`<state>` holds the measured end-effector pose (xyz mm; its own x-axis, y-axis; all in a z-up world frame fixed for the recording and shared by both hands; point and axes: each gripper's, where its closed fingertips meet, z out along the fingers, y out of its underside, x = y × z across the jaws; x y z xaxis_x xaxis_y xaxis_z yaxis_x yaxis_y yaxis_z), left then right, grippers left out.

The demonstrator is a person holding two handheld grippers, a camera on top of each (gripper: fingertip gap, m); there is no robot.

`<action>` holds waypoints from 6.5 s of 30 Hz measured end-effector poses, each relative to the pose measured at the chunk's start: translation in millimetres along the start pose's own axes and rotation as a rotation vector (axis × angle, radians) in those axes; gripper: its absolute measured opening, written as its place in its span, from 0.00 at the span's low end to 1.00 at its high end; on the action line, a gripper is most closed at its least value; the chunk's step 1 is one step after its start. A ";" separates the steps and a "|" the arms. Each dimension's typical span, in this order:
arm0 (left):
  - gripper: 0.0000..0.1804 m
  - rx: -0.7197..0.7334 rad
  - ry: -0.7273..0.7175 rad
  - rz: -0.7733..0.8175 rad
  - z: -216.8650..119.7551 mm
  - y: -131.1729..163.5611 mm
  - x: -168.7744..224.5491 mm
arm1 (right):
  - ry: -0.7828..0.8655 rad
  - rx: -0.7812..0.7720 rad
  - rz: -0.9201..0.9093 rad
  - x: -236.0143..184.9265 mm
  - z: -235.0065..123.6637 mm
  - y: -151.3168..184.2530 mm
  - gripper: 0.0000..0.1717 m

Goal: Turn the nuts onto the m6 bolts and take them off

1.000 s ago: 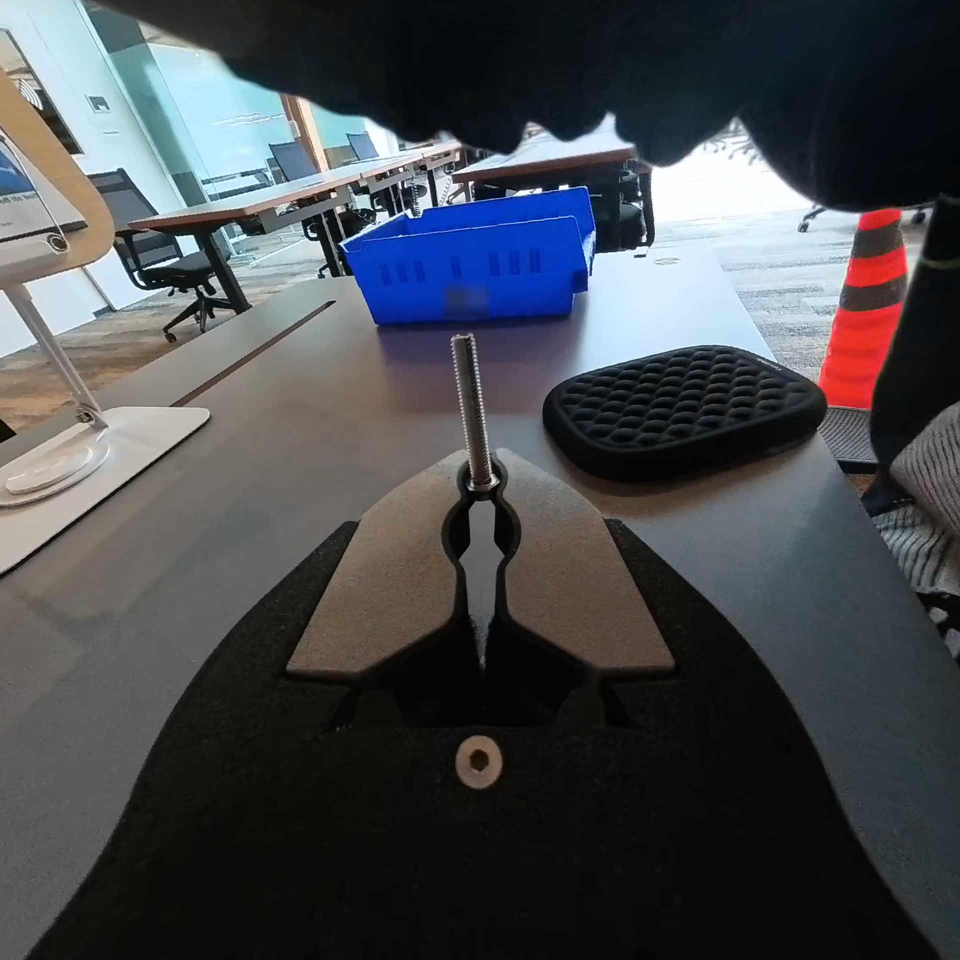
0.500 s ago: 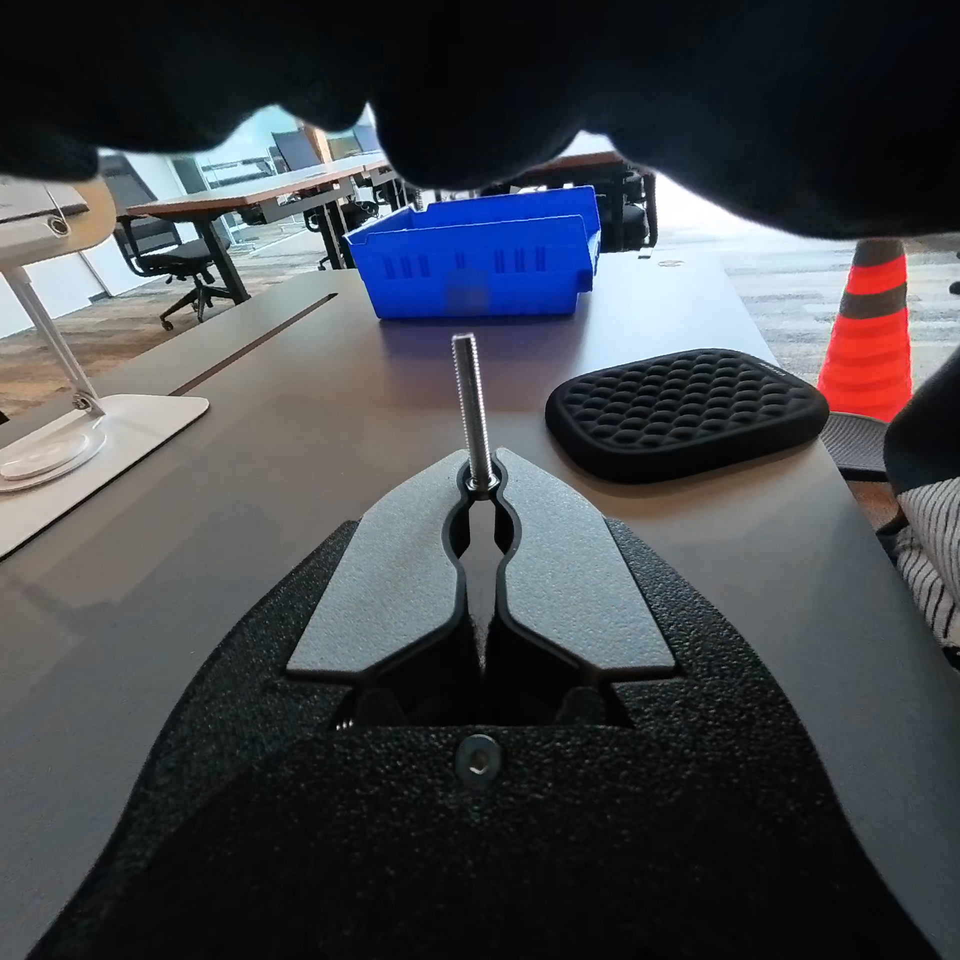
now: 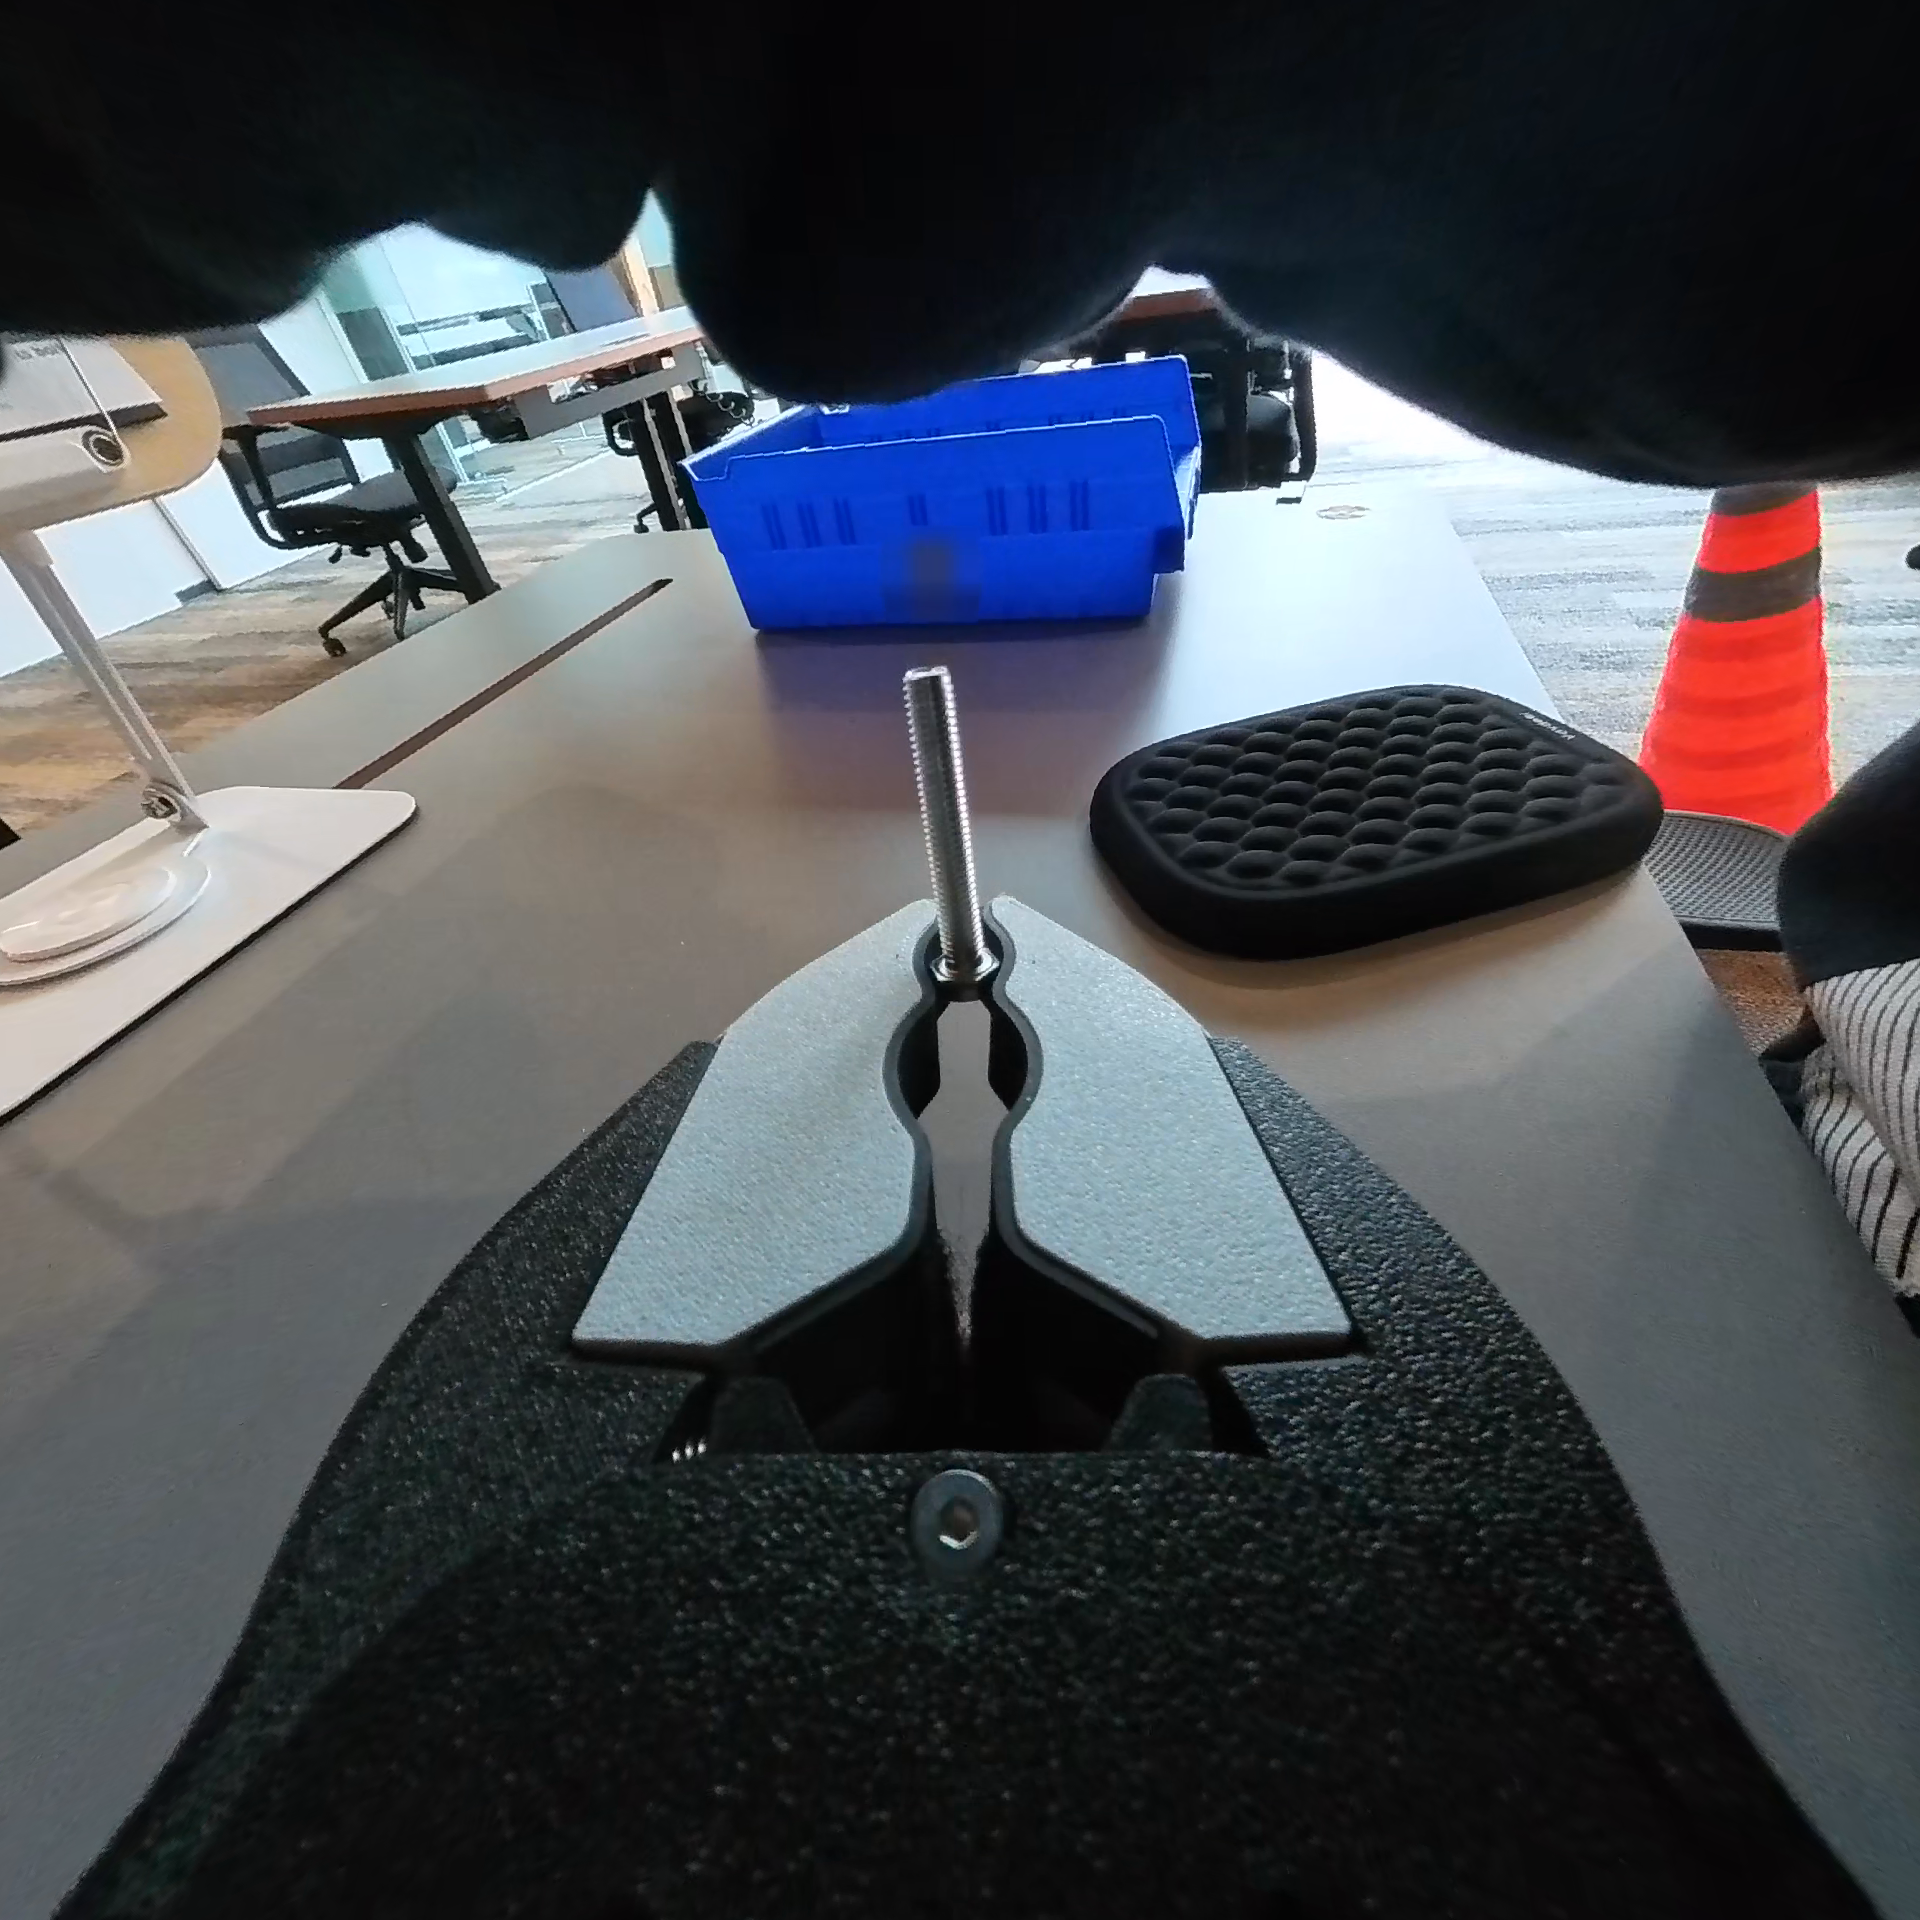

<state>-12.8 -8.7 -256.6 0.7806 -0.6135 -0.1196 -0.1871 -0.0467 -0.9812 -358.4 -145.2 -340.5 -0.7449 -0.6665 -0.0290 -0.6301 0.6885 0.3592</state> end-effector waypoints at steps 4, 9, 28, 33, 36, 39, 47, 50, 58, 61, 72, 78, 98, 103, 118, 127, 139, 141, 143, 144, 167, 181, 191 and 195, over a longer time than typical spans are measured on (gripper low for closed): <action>0.02 0.000 0.001 0.000 -0.1 -0.1 0.1 | -0.011 -0.040 -0.021 -1.3 4.6 -0.2 0.13; 0.02 0.002 0.000 0.000 -0.4 -0.5 0.1 | 0.002 -0.090 -0.052 -1.0 7.1 1.9 0.13; 0.02 0.027 0.004 -0.029 -2.8 -3.2 -2.4 | 0.213 0.540 0.307 -26.3 -150.9 -22.1 0.05; 0.02 0.020 0.001 -0.027 -2.2 -2.4 -2.5 | 0.242 0.575 0.391 -104.2 -207.2 -20.5 0.05; 0.02 0.019 -0.002 -0.034 -2.0 -1.9 -3.4 | 0.226 0.500 0.461 -167.1 -222.7 -22.1 0.05; 0.02 0.042 -0.007 -0.066 -4.4 -4.3 -6.9 | 0.178 0.418 0.546 -233.9 -227.9 -31.0 0.05; 0.02 0.059 0.000 -0.120 -6.2 -5.4 -11.3 | 0.045 0.281 0.680 -336.0 -188.4 -64.5 0.05; 0.02 0.030 0.010 -0.095 -3.2 -2.1 -7.6 | 0.028 0.272 0.680 -334.5 -175.9 -69.0 0.06; 0.02 0.010 0.028 -0.084 -1.3 0.2 -4.5 | -0.083 0.236 0.635 -325.1 -160.9 -71.3 0.05; 0.02 0.019 0.027 -0.091 -2.2 -0.9 -5.4 | -0.096 0.208 0.621 -325.7 -157.2 -71.0 0.06; 0.02 0.009 0.022 -0.088 -1.1 0.7 -5.5 | -0.099 0.214 0.623 -323.7 -155.4 -71.0 0.06; 0.02 0.005 0.016 -0.084 -0.6 1.2 -6.0 | -0.144 0.226 0.682 -322.9 -156.7 -72.2 0.05; 0.02 -0.006 -0.015 -0.077 0.4 2.4 -8.9 | -0.288 0.325 1.219 -316.9 -155.0 -69.0 0.06; 0.02 -0.014 -0.013 -0.077 1.1 3.2 -8.6 | -0.248 0.285 1.123 -318.8 -153.6 -68.7 0.06; 0.02 -0.084 -0.010 -0.073 6.8 11.6 -7.2 | -0.322 0.130 1.012 -330.9 -143.5 -70.1 0.06; 0.02 -0.009 -0.031 -0.091 0.2 2.5 -12.0 | -0.359 0.279 1.259 -325.5 -151.1 -65.7 0.06; 0.02 0.038 -0.070 -0.087 -4.6 -4.0 -16.6 | -0.343 0.485 1.495 -320.8 -157.5 -65.0 0.06; 0.02 0.037 -0.075 -0.084 -4.6 -4.1 -17.1 | -0.367 0.509 1.545 -321.6 -157.6 -65.2 0.05; 0.02 0.033 -0.081 -0.078 -4.3 -3.7 -17.3 | -0.393 0.527 1.597 -322.1 -157.5 -65.7 0.05; 0.02 0.033 -0.083 -0.077 -4.3 -3.6 -17.4 | -0.399 0.534 1.619 -322.0 -157.4 -65.6 0.05; 0.02 0.113 0.053 -0.024 -8.1 -12.3 1.0 | -0.015 0.478 0.607 -318.8 -173.0 -78.3 0.17; 0.02 0.114 0.045 -0.036 -8.2 -12.1 -1.2 | 0.030 0.480 0.616 -313.0 -172.3 -80.0 0.06; 0.02 0.097 -0.007 -0.023 -7.0 -10.2 -5.6 | -0.050 0.427 1.033 -316.4 -168.7 -77.0 0.06; 0.02 0.119 -0.011 -0.036 -9.4 -12.8 -7.6 | 0.027 0.430 1.139 -318.3 -172.1 -71.7 0.20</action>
<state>-21.9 -10.9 -241.7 0.7922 -0.6042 -0.0853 -0.0875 0.0258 -0.9958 -38.3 -31.6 -196.5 -0.9172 0.3789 0.1229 0.3563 0.9183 -0.1724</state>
